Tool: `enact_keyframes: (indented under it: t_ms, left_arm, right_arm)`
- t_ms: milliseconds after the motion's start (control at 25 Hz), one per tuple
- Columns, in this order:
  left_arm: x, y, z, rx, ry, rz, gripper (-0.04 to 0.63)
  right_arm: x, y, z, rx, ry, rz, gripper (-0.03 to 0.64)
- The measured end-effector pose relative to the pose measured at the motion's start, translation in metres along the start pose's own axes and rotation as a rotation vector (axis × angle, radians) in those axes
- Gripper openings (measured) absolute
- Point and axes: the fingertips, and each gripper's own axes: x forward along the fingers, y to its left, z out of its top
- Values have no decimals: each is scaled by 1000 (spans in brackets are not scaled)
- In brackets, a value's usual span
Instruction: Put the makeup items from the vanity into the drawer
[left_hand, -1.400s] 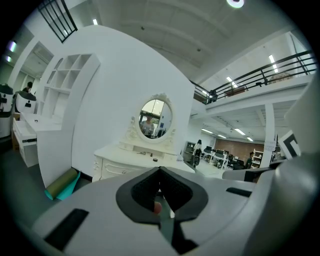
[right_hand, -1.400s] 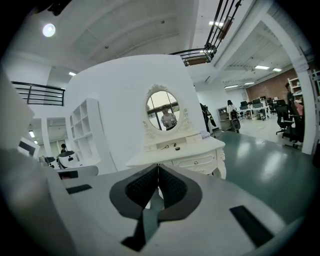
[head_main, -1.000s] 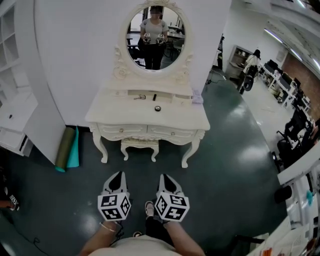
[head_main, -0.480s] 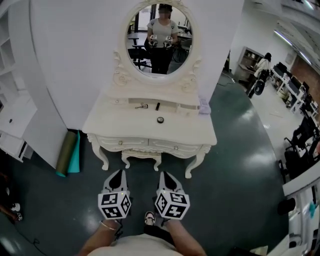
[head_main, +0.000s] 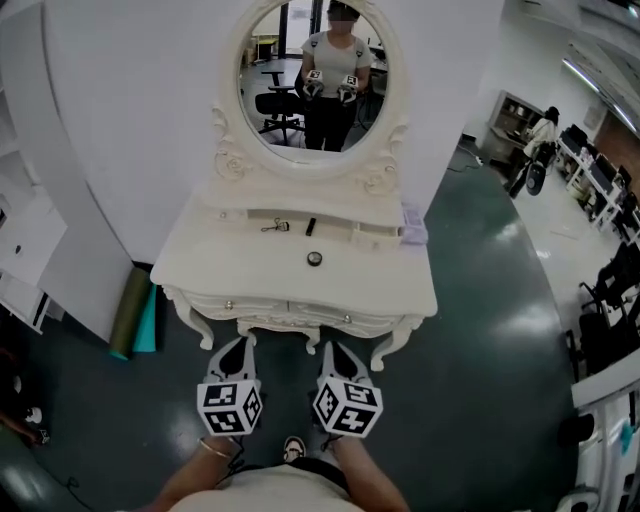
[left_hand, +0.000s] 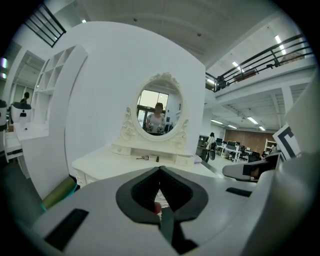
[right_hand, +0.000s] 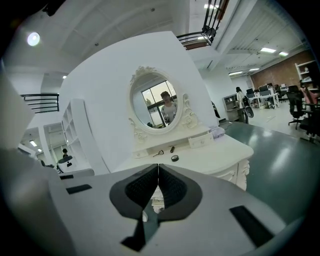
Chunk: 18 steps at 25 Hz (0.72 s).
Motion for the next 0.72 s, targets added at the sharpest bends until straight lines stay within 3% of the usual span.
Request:
enact_keyframes:
  t_ms: [360,720]
  left_arm:
    - [48,-1,8,40,39,38,3]
    - [123,-4,27,48,40,-31,3]
  right_arm:
    - [44,-22,6,40,33,21,18]
    - [92,-54,28,57,25,-58,18]
